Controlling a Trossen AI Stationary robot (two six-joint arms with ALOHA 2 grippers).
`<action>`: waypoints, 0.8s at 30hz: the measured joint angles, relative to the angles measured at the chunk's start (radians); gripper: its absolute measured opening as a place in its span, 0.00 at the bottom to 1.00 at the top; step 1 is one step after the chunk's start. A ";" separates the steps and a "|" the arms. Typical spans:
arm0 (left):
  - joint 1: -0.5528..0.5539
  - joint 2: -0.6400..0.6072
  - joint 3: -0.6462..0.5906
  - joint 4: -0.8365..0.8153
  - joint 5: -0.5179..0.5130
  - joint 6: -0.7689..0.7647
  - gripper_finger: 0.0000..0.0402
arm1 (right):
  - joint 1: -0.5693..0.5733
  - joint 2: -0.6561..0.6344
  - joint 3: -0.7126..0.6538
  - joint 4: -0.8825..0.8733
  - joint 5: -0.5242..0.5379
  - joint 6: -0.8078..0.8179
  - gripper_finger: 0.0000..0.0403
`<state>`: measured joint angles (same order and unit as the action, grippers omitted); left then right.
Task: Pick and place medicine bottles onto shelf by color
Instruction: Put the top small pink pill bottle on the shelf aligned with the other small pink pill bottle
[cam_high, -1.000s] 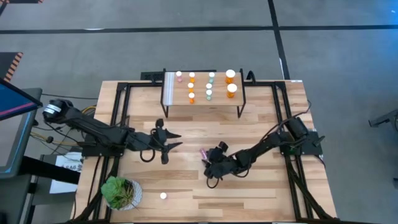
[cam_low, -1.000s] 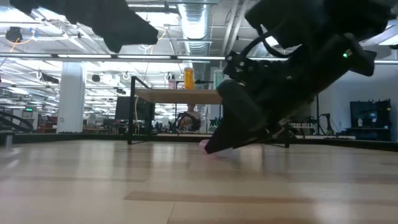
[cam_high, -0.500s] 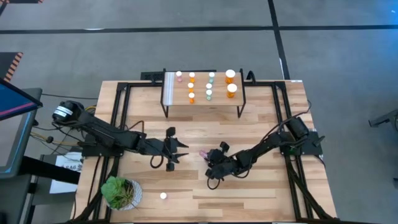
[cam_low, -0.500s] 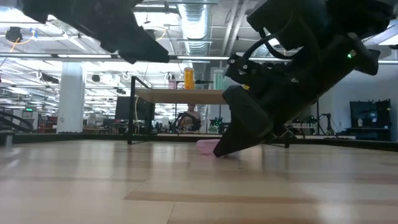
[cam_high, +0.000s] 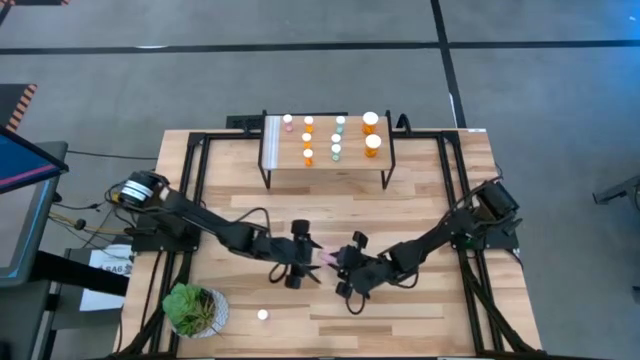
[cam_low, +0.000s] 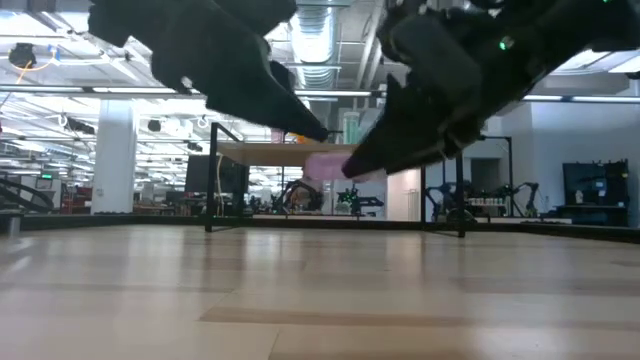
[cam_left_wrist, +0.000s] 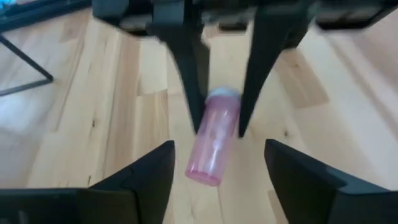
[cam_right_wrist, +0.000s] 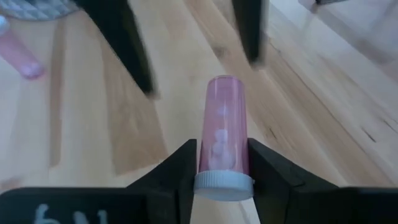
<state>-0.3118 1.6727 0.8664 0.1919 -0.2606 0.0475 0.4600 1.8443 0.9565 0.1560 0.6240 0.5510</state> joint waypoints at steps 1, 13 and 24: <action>0.000 0.014 0.014 -0.015 -0.007 0.002 0.60 | 0.004 -0.006 0.000 -0.005 0.000 -0.003 0.37; 0.005 0.068 0.079 -0.091 -0.014 0.019 0.49 | 0.018 -0.017 0.000 -0.004 -0.002 -0.010 0.35; 0.037 0.068 0.079 -0.091 0.084 0.030 0.16 | 0.025 -0.017 0.000 0.006 -0.025 0.013 0.35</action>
<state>-0.2750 1.7409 0.9459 0.1009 -0.1768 0.0775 0.4848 1.8275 0.9562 0.1617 0.5985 0.5644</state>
